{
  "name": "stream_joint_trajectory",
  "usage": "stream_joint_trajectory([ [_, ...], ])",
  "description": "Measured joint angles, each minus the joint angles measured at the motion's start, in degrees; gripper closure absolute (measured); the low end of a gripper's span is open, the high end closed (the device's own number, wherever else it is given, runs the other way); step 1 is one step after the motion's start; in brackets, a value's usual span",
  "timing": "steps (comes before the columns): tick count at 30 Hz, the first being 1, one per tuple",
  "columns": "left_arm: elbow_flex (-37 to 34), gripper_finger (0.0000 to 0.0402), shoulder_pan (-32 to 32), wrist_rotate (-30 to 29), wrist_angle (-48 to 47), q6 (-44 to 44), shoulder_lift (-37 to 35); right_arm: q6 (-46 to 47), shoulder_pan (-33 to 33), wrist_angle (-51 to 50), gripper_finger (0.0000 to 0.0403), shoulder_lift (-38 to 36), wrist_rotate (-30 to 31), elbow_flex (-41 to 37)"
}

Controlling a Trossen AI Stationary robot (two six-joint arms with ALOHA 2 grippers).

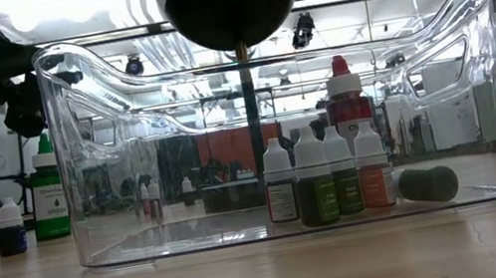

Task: Pick & Place food coloring
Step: Put the bottom big yellow food coloring bottle into the transparent bin

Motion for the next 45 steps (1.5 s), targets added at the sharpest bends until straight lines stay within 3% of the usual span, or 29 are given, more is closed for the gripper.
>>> stream_joint_trajectory([
  [17,0.00,0.0241,0.00,0.02,-0.04,0.00,0.00,8.01,-0.11,5.89,0.0076,0.07,2.75,-8.27],
  [39,0.00,0.0241,0.01,0.02,-0.04,0.00,0.01,9.95,-0.11,8.65,0.0076,0.07,5.57,-8.73],
  [45,0.00,0.0241,0.02,0.00,-0.04,0.02,0.00,11.44,-0.11,8.55,0.0125,0.07,4.00,-8.74],
])
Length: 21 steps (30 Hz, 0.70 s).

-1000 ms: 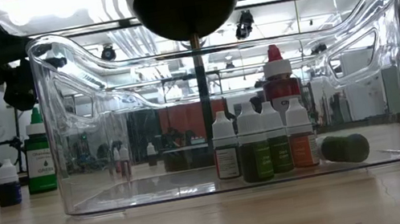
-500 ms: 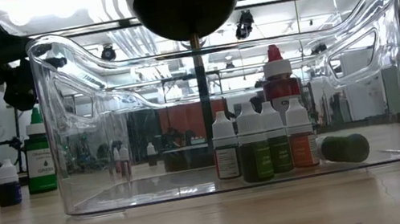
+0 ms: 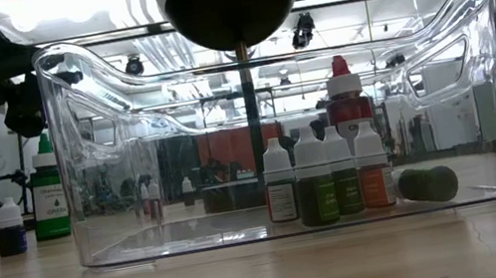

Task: Pick & Place food coloring
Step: Put the bottom big yellow food coloring bottle into the transparent bin

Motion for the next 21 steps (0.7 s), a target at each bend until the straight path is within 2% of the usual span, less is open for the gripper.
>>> stream_joint_trajectory([
  [6,0.00,0.0241,-0.02,0.00,0.00,-0.02,0.00,0.03,0.04,0.09,0.0206,0.00,-1.73,-0.01],
  [11,0.00,0.0241,0.00,0.02,-0.01,-0.01,0.01,-0.01,0.02,0.24,0.0255,0.00,-1.75,0.01],
  [15,0.00,0.0241,-0.01,0.02,-0.02,-0.02,0.01,0.01,0.02,0.41,0.0269,0.00,-1.79,0.13],
  [21,0.00,0.0241,0.00,0.02,-0.02,-0.02,0.00,-2.02,-0.19,-1.27,0.0260,0.02,-2.12,3.85],
])
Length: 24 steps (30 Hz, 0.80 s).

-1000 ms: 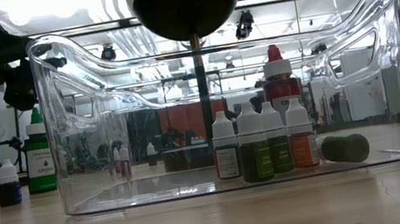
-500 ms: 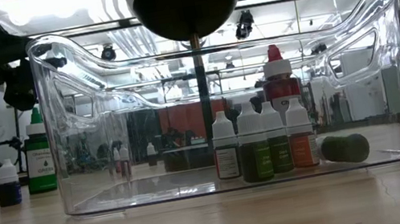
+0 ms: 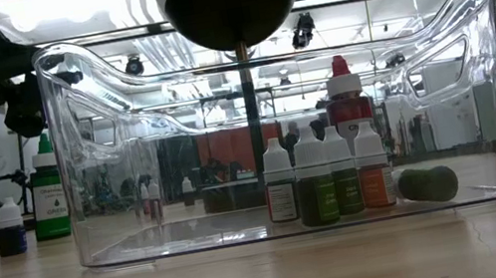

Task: Pick & Place food coloring
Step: Put the bottom big yellow food coloring bottle into the transparent bin

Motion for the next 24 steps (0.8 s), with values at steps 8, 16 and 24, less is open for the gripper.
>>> stream_joint_trajectory([
  [8,0.00,0.0241,-0.01,0.00,0.00,0.00,0.01,-7.00,-1.82,-13.33,0.0269,0.01,0.07,12.81],
  [16,0.00,0.0241,-0.01,-0.01,0.02,0.01,0.01,-15.38,-4.51,-25.86,0.0266,6.47,-0.14,30.91],
  [24,0.00,0.0241,0.00,0.00,0.04,0.00,0.01,-17.55,-9.54,-28.94,0.0266,16.59,-1.08,46.49],
])
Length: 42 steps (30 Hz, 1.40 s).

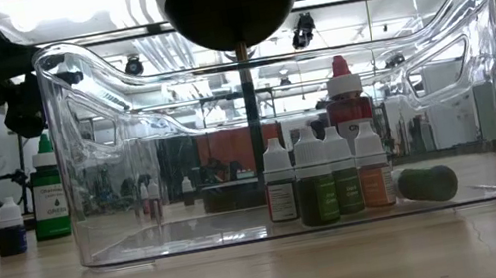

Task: Pick & Place food coloring
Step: Put the bottom big yellow food coloring bottle into the transparent bin

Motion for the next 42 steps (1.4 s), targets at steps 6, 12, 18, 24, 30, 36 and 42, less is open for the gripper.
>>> stream_joint_trajectory([
  [6,0.00,0.0241,0.00,0.00,0.02,0.02,-0.01,-1.12,-4.96,-0.54,0.0266,8.99,-0.27,12.38],
  [12,0.01,0.0241,-0.02,-0.01,0.02,0.00,0.00,-1.04,-10.81,-3.84,0.0266,18.15,-0.47,25.86],
  [18,0.00,0.0241,0.00,-0.02,0.02,0.00,0.01,-0.58,-16.15,-4.38,0.0266,26.45,-1.12,35.67],
  [24,0.00,0.0241,0.00,-0.01,0.04,0.00,-0.01,0.53,-20.44,-4.66,0.0266,29.84,-1.05,35.49],
  [30,0.00,0.0241,-0.02,0.00,0.04,0.00,-0.01,3.49,-22.87,-3.92,0.0266,30.32,0.34,34.61],
  [36,0.00,0.0241,0.00,-0.01,0.04,0.01,0.01,9.25,-24.03,-3.95,0.0266,30.32,1.96,32.80],
  [42,0.00,0.0241,-0.01,-0.02,0.04,0.01,-0.01,11.20,-25.00,-3.63,0.0266,30.29,2.20,29.90],
])
